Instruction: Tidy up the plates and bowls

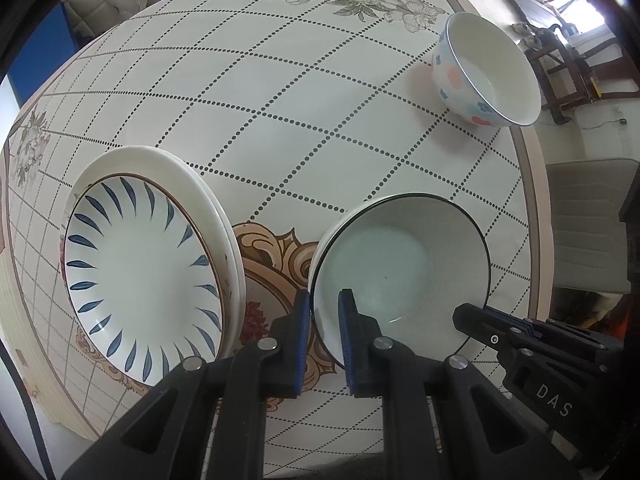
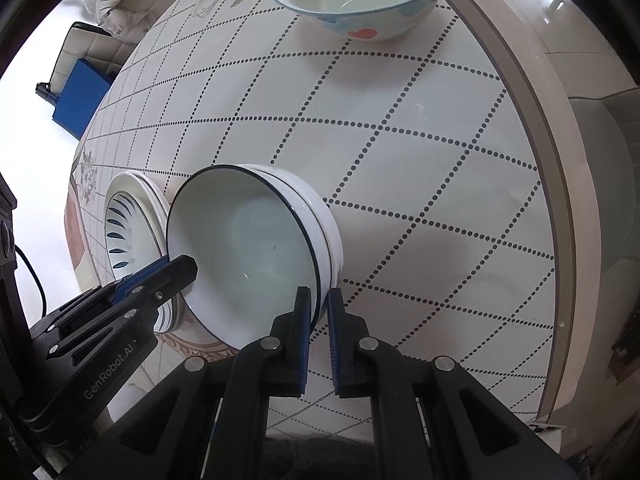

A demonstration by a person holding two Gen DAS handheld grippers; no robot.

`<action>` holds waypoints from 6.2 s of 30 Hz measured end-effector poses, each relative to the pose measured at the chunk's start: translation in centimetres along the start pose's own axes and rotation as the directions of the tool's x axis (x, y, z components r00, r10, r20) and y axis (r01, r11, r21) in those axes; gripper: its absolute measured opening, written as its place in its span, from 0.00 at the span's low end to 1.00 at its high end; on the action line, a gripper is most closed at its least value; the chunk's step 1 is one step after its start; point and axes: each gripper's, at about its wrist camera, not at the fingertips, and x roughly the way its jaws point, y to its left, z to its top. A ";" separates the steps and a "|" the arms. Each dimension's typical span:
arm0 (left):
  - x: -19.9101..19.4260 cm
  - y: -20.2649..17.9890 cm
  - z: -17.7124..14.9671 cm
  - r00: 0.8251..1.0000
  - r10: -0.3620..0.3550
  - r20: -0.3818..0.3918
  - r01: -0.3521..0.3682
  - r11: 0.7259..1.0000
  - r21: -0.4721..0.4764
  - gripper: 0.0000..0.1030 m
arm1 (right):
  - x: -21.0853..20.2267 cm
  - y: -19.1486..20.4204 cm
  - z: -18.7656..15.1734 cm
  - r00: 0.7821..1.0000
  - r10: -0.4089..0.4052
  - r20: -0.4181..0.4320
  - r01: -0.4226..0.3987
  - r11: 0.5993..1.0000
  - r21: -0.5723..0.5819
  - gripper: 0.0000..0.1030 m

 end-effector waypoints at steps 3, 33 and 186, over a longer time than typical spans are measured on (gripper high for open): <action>-1.3 0.1 -0.1 0.999 0.012 0.033 -0.012 1.000 -0.019 0.13 | 0.0 -0.4 0.0 1.000 0.026 -0.001 -0.026 1.000 0.010 0.09; -0.1 -8.5 19.3 0.996 -0.080 0.030 0.077 0.993 0.090 0.21 | -8.9 -7.6 15.1 0.974 -0.020 0.226 -0.002 0.995 0.097 0.73; -22.2 2.8 -14.0 0.854 0.114 0.507 -0.067 0.992 -0.112 0.89 | -24.2 10.8 -17.6 0.770 -0.202 0.605 0.386 0.903 -0.189 0.92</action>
